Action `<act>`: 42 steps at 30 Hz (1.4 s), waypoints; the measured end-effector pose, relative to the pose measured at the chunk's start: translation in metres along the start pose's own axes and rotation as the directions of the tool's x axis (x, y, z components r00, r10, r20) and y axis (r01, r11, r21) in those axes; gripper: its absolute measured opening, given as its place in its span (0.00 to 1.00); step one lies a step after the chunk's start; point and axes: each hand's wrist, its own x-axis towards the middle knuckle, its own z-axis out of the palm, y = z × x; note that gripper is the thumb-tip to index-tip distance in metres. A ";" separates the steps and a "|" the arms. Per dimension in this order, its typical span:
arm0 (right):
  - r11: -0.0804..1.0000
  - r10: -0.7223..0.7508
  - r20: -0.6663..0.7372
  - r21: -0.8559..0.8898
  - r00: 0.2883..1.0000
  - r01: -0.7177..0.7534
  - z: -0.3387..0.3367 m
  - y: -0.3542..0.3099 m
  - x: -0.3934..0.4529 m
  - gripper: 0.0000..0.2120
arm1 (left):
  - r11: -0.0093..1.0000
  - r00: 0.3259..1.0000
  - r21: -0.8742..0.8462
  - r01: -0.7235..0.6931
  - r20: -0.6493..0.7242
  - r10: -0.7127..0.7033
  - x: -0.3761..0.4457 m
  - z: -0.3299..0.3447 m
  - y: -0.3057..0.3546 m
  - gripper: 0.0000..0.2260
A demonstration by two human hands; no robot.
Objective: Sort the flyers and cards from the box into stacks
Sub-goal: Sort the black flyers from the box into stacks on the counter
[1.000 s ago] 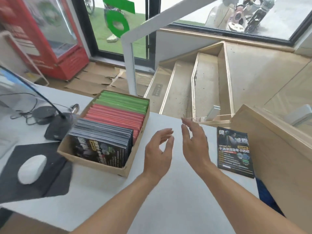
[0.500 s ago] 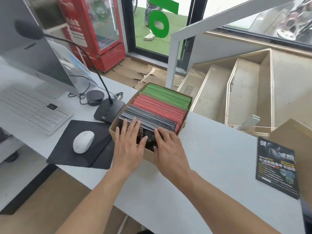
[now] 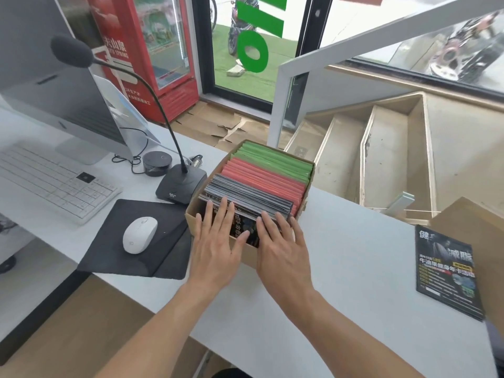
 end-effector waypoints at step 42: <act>-0.142 0.734 0.326 0.931 0.596 -0.335 -0.100 0.139 -0.054 0.14 | 0.362 0.858 -0.850 0.382 0.472 0.202 0.025 0.011 0.164 0.08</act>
